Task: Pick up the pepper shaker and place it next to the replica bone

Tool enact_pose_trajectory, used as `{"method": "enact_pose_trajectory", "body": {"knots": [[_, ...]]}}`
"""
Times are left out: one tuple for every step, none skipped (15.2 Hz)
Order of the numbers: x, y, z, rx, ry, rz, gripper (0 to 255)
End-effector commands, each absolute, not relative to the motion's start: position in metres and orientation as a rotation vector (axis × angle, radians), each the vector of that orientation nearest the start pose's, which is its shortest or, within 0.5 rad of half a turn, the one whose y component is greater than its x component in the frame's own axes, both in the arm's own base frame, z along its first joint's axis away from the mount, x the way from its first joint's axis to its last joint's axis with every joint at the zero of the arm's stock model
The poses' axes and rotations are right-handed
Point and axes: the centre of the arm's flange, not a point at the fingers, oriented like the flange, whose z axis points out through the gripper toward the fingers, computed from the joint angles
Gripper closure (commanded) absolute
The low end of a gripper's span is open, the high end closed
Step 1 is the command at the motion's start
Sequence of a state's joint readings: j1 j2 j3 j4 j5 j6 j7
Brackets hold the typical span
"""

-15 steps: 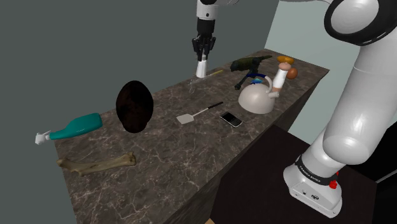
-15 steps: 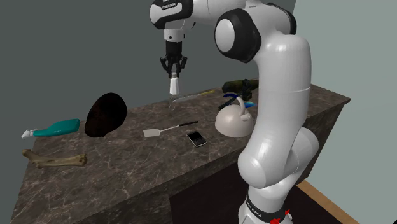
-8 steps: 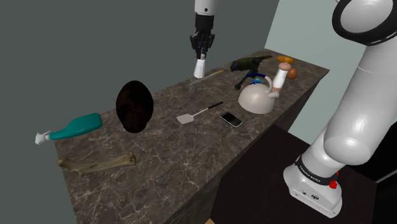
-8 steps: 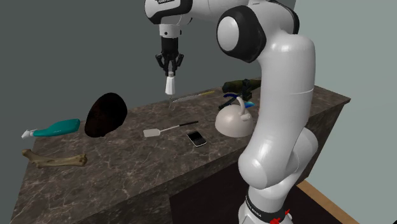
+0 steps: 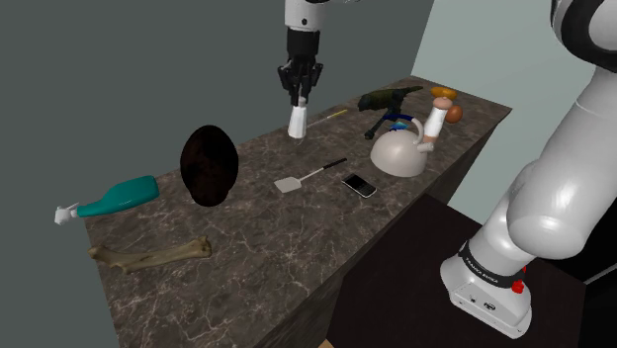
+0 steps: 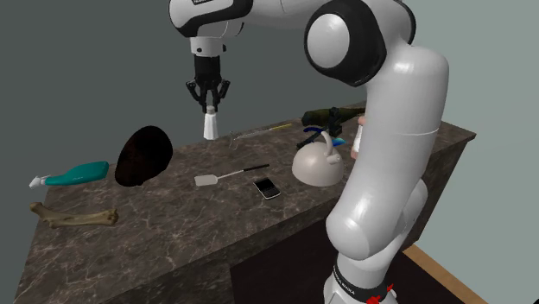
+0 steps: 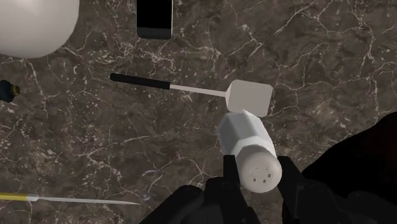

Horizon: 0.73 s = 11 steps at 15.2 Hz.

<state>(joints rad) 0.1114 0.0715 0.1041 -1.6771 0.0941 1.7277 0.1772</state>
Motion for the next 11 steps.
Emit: {"method": "enact_pose_trajectory", "body": {"knots": [[0.555,0.152,0.548,-3.047,-0.032,0.06,255],[0.549,0.164,0.548,-3.047,-0.032,0.06,255],[0.543,0.176,0.548,-3.047,-0.032,0.06,255],[0.538,0.188,0.548,-3.047,-0.032,0.06,255],[0.532,0.2,0.548,-3.047,-0.032,0.06,255],[0.526,0.211,0.548,-3.047,-0.032,0.06,255],[0.52,0.223,0.548,-3.047,-0.032,0.06,255],[0.514,0.235,0.548,-3.047,-0.032,0.06,255],[0.508,0.247,0.548,-3.047,-0.032,0.06,255],[0.502,0.259,0.548,-3.047,-0.032,0.06,255],[0.496,0.271,0.548,-3.047,-0.032,0.06,255]]}}
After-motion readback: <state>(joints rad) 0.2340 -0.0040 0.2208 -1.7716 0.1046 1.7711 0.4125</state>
